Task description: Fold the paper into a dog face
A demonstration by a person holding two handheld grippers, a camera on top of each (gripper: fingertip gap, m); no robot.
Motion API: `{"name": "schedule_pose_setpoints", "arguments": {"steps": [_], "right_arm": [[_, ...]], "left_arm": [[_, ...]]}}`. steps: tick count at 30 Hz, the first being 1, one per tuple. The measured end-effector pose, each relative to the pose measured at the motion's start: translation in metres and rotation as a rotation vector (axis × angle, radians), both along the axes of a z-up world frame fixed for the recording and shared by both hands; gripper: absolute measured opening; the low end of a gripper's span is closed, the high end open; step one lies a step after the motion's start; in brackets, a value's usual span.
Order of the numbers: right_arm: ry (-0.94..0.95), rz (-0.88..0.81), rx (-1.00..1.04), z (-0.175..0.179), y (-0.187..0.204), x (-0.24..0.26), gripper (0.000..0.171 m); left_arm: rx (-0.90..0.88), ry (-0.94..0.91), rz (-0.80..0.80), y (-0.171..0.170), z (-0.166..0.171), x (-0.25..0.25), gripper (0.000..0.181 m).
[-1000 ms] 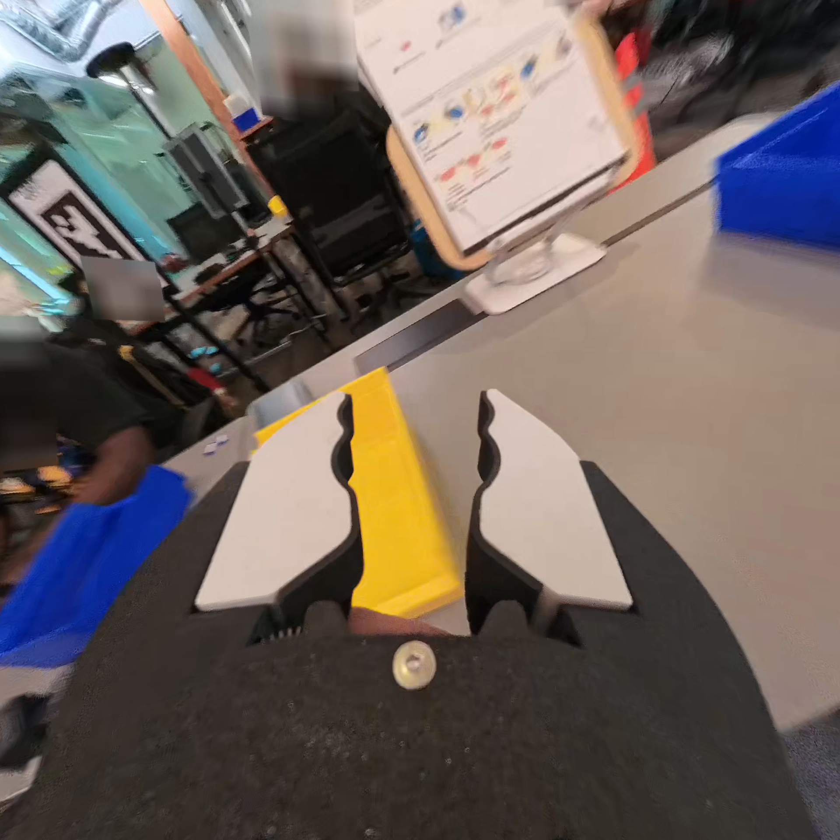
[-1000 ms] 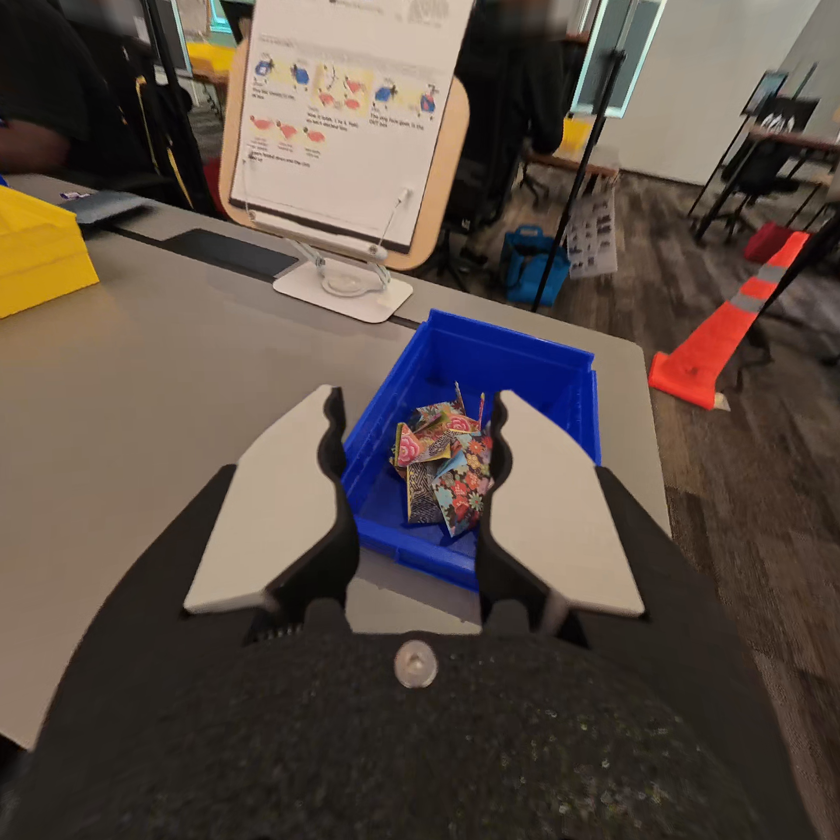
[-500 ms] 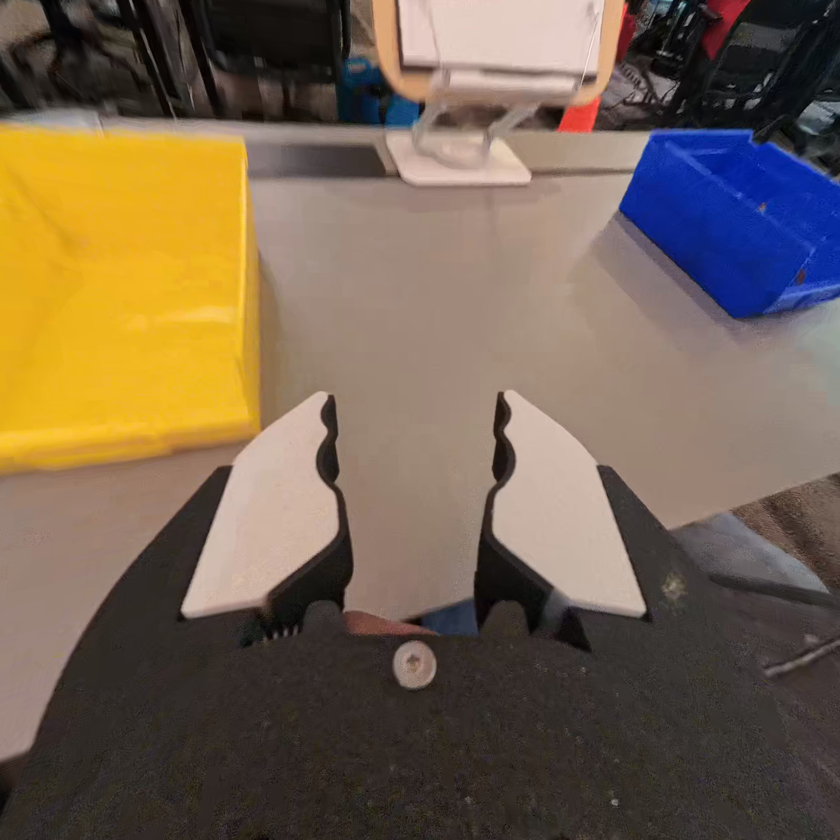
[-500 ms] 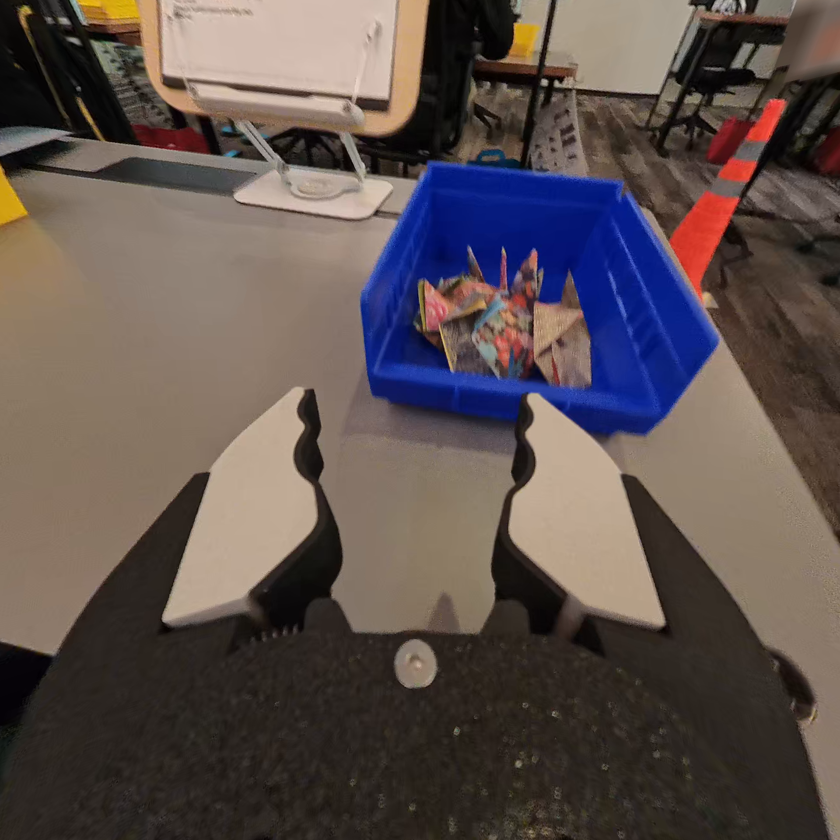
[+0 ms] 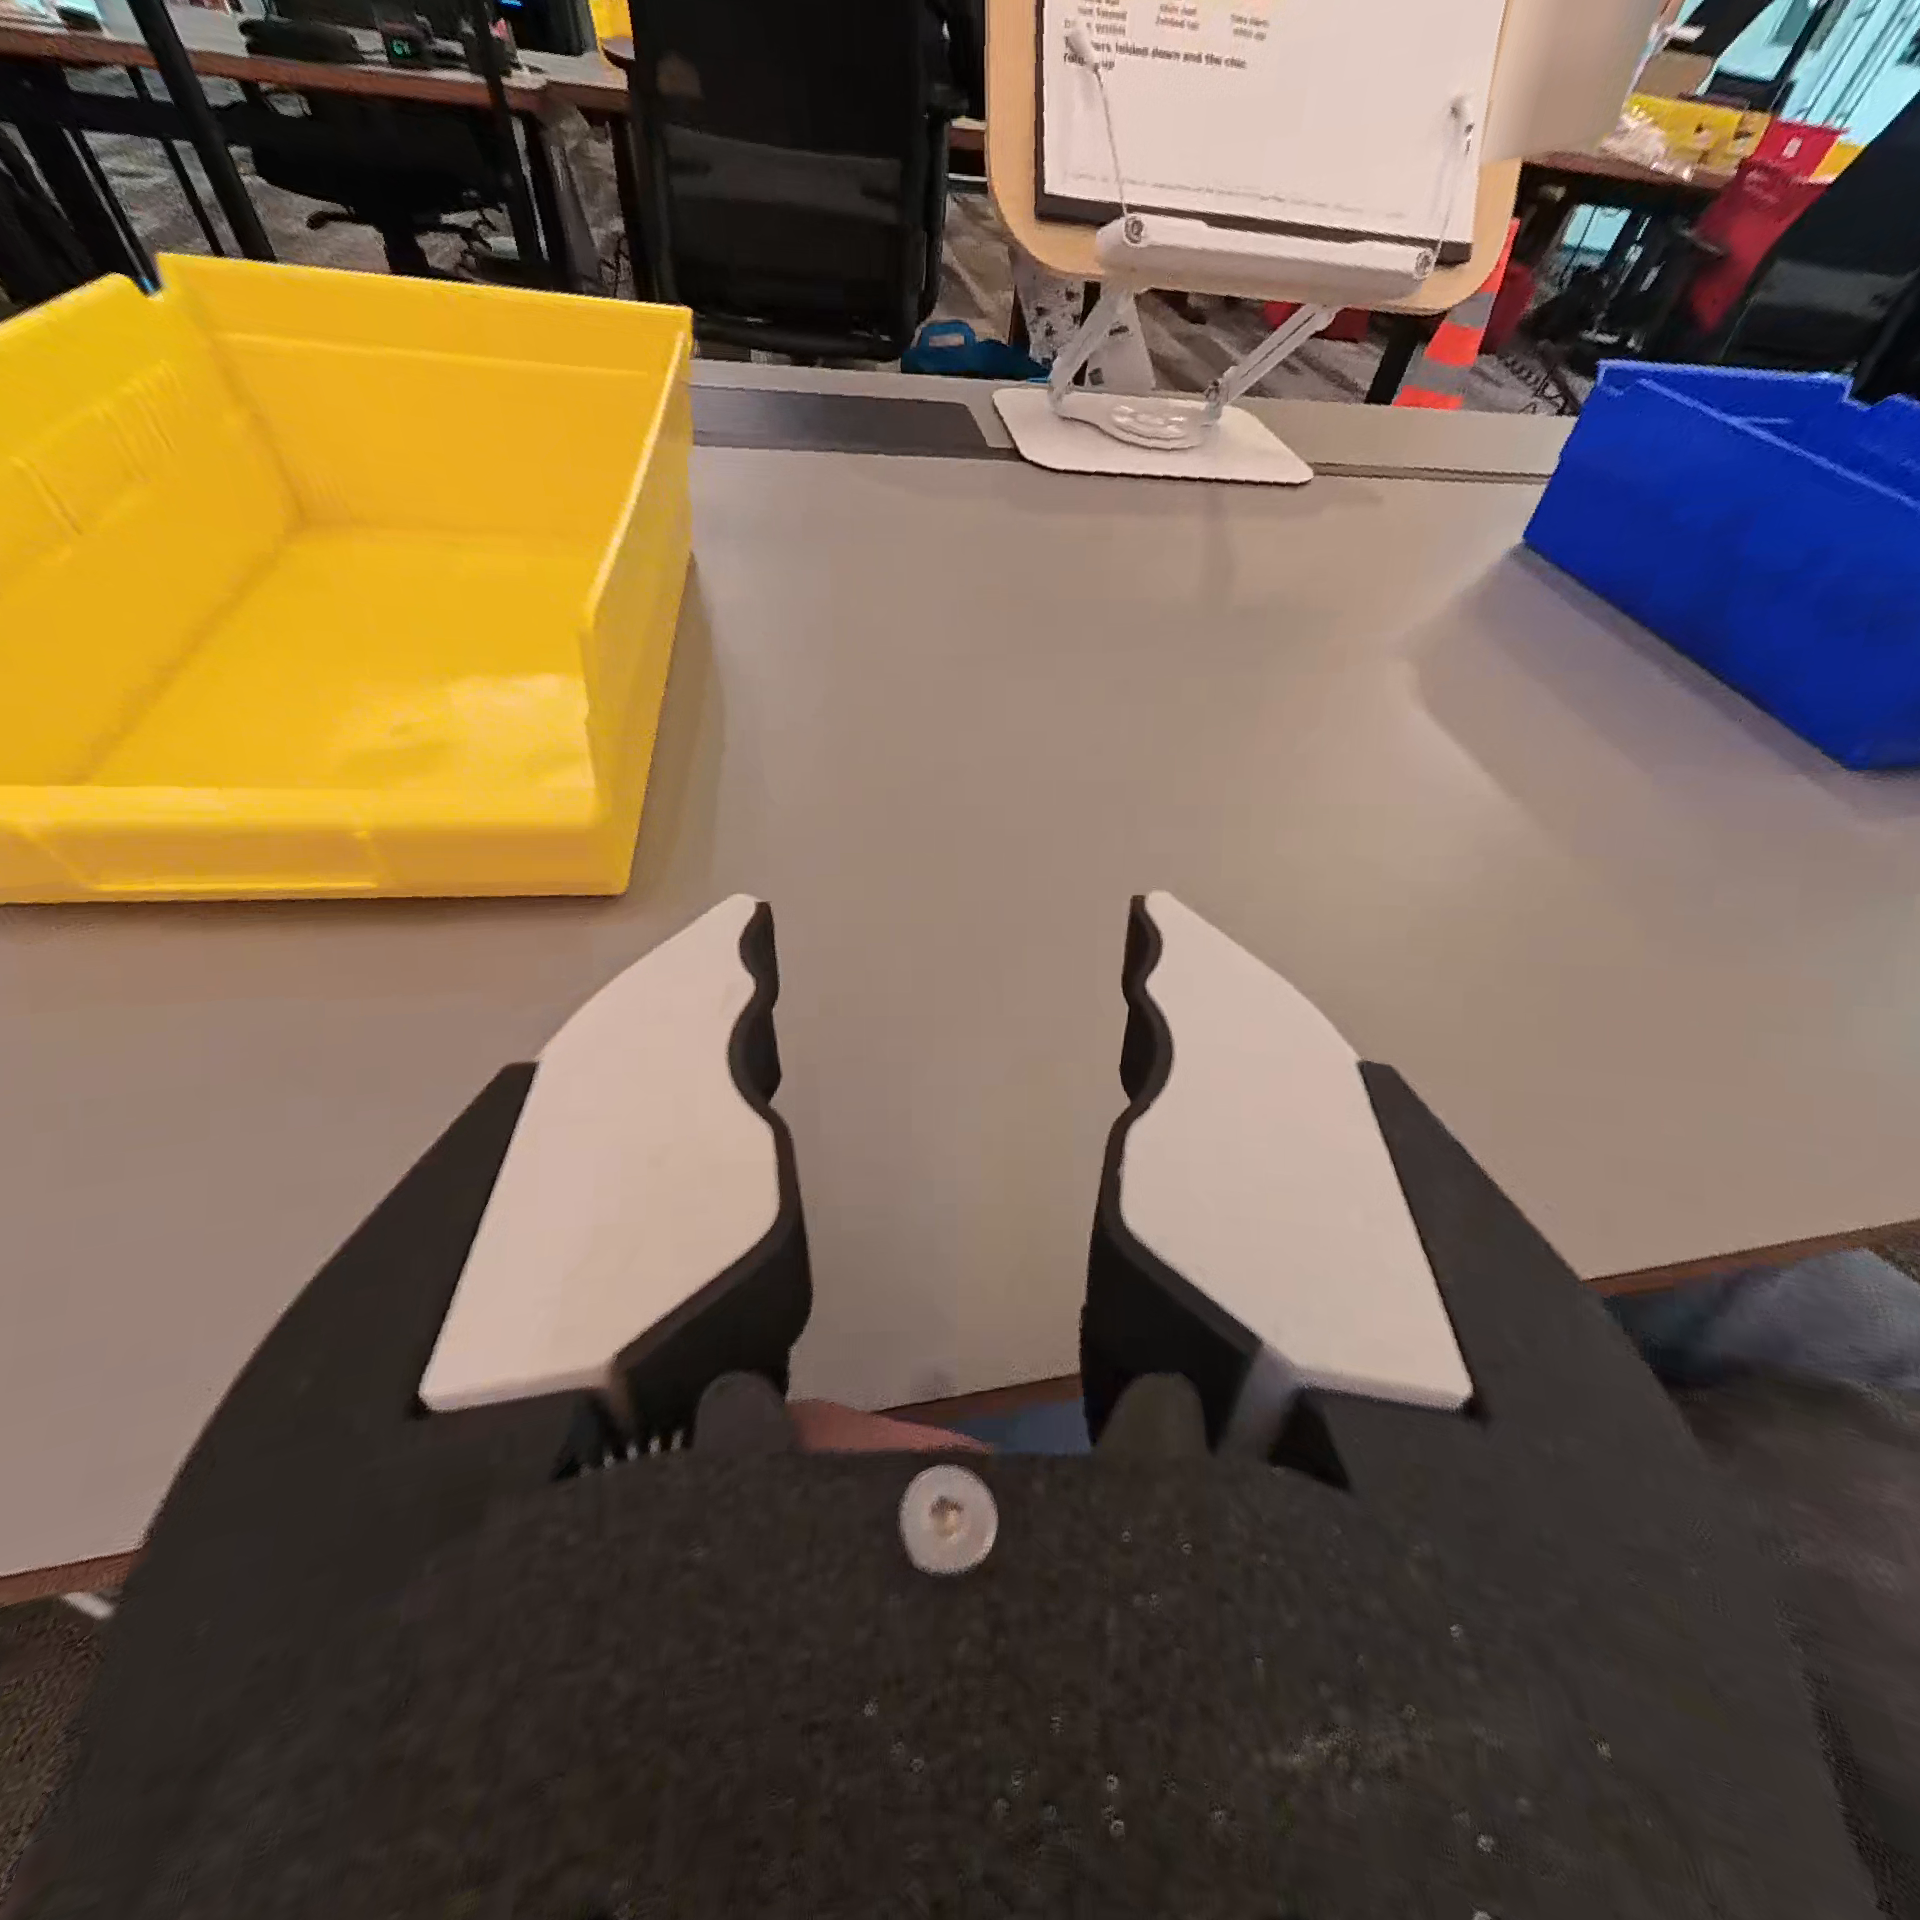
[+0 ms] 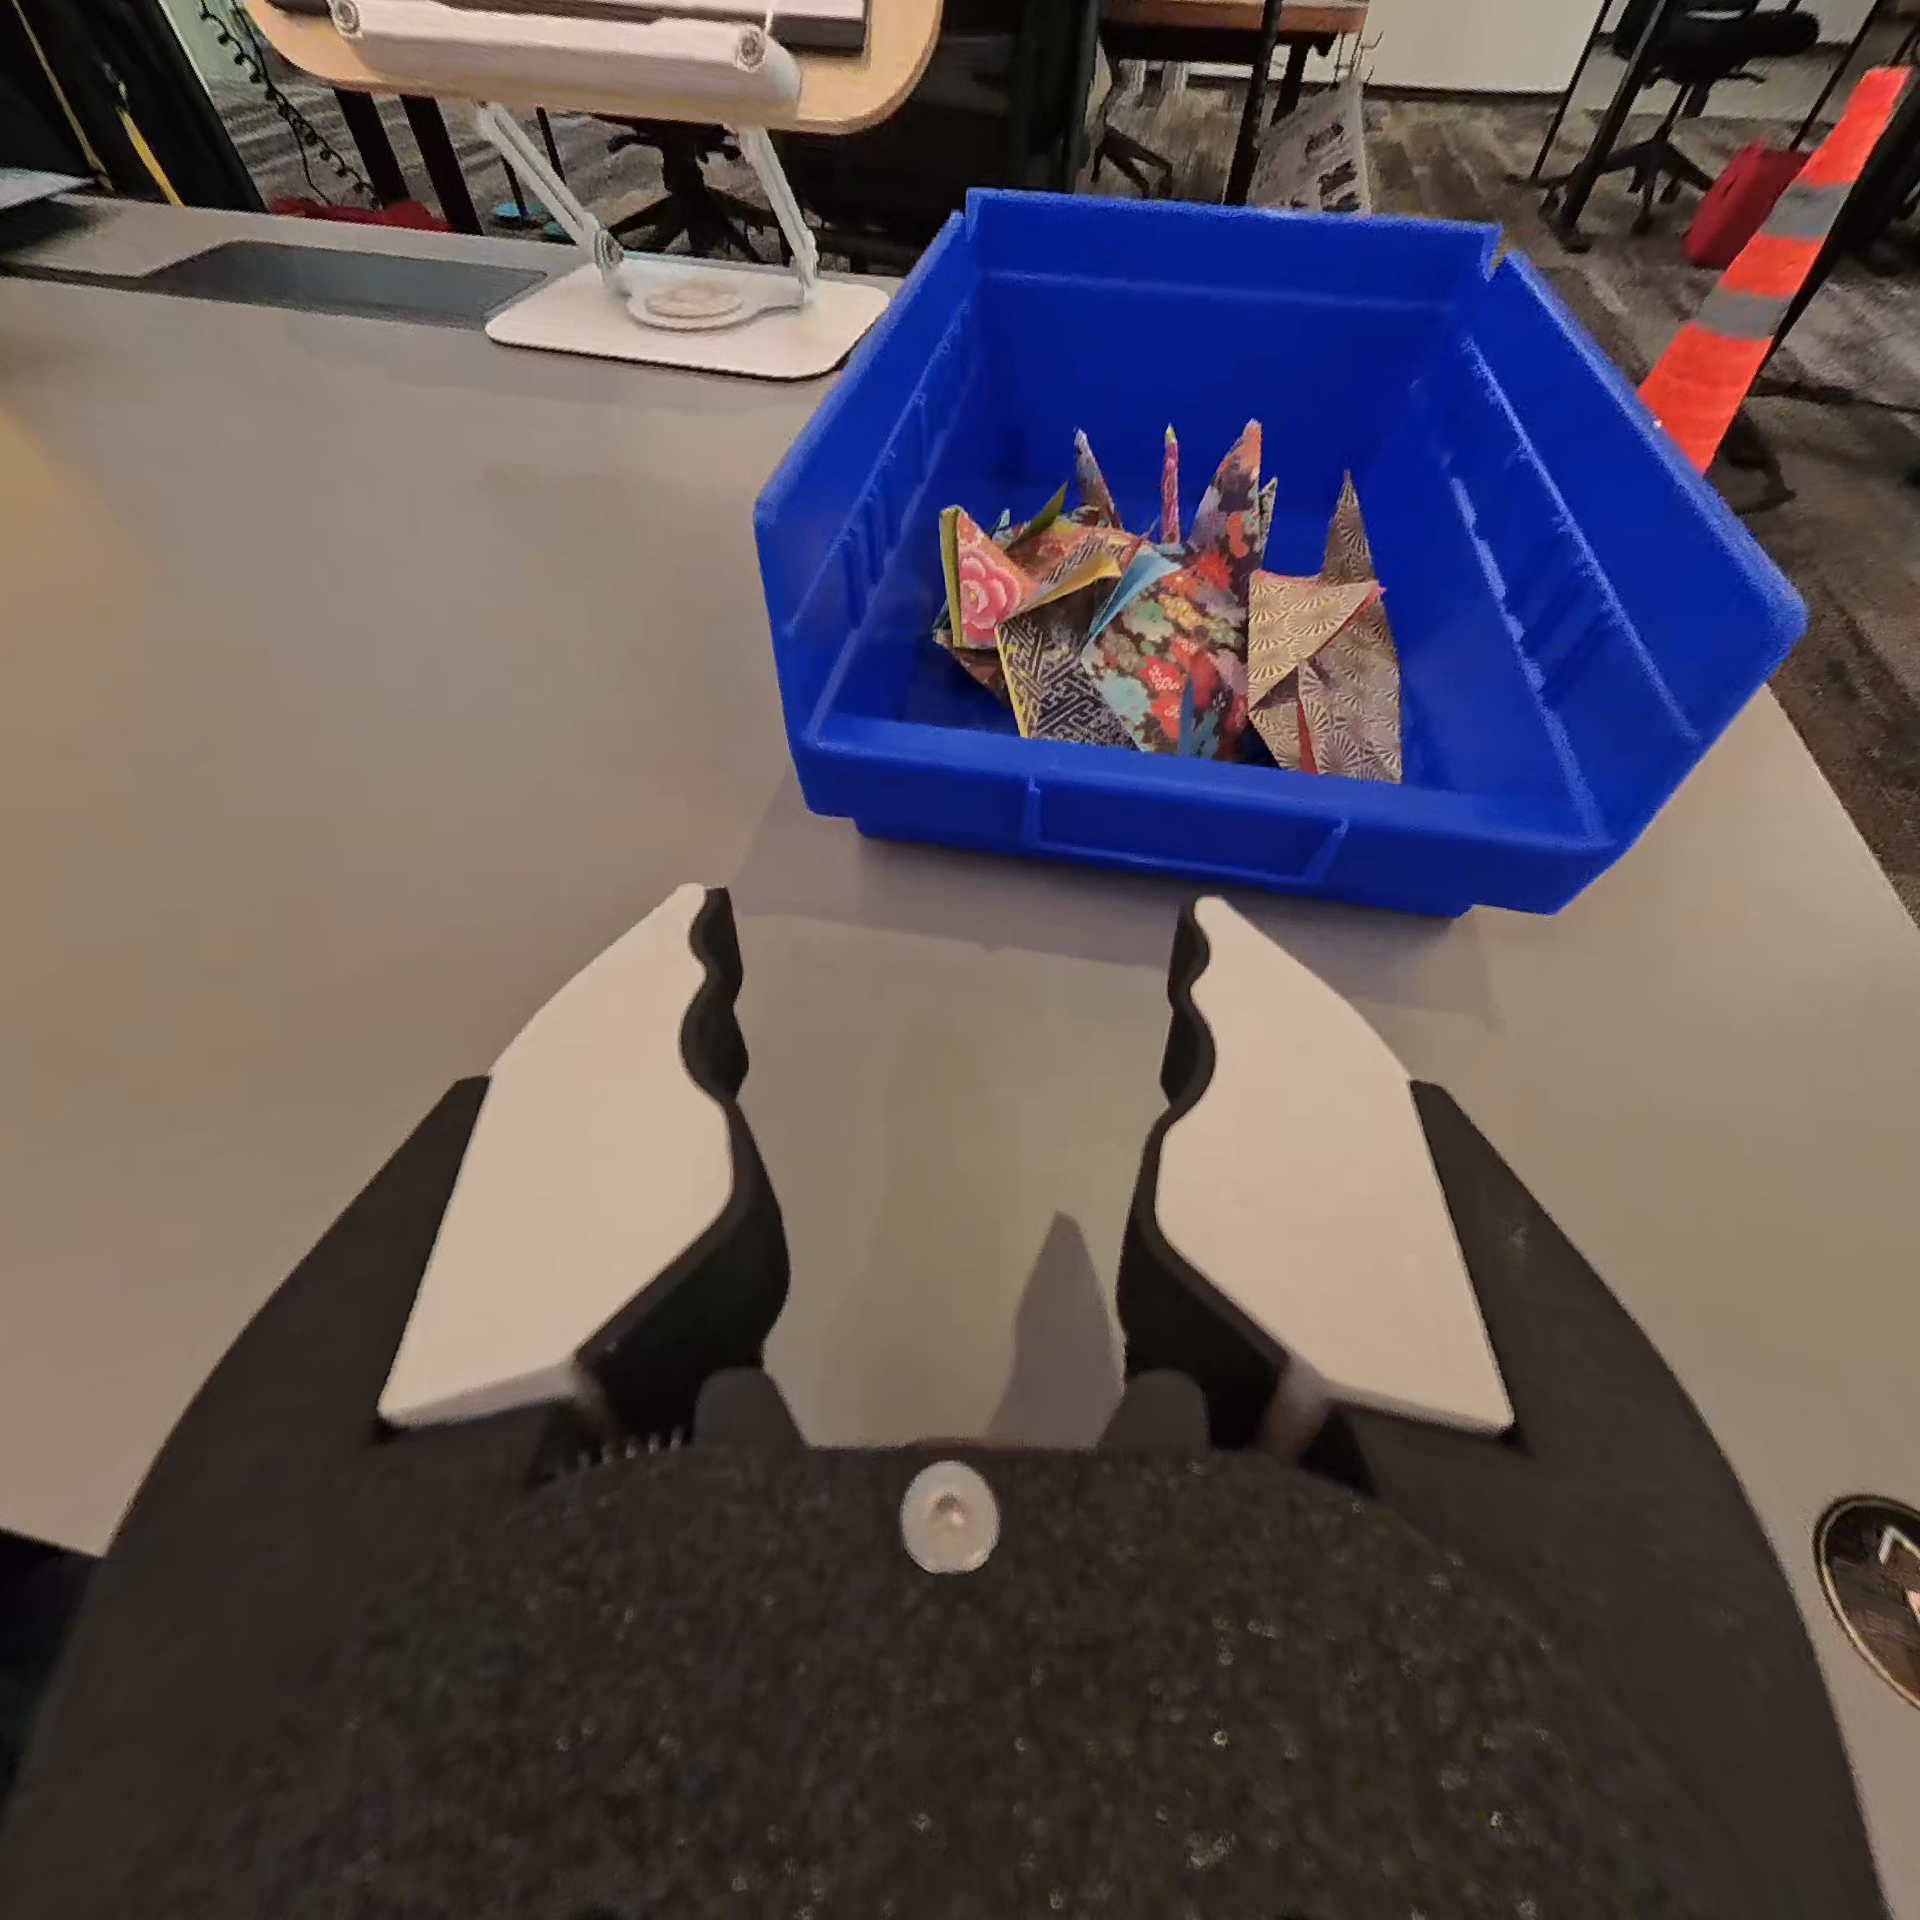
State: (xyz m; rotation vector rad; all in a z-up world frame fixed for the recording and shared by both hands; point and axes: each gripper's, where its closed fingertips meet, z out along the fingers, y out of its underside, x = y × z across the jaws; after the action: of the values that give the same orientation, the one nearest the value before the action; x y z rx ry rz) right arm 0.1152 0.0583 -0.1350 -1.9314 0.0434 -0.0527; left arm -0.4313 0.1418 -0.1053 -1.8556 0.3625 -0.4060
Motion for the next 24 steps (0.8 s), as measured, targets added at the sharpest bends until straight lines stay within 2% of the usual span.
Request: {"name": "schedule_pose_setpoints", "arguments": {"steps": [8,24], "right_arm": [[-0.004,0.018,0.000,0.000,0.004,-0.004,0.078],[0.005,0.027,-0.013,-0.001,0.003,-0.004,0.076]], "left_arm": [[-0.061,0.034,-0.023,-0.001,-0.015,0.006,0.065],[-0.050,0.055,-0.024,-0.001,-0.016,0.006,0.065]]}}
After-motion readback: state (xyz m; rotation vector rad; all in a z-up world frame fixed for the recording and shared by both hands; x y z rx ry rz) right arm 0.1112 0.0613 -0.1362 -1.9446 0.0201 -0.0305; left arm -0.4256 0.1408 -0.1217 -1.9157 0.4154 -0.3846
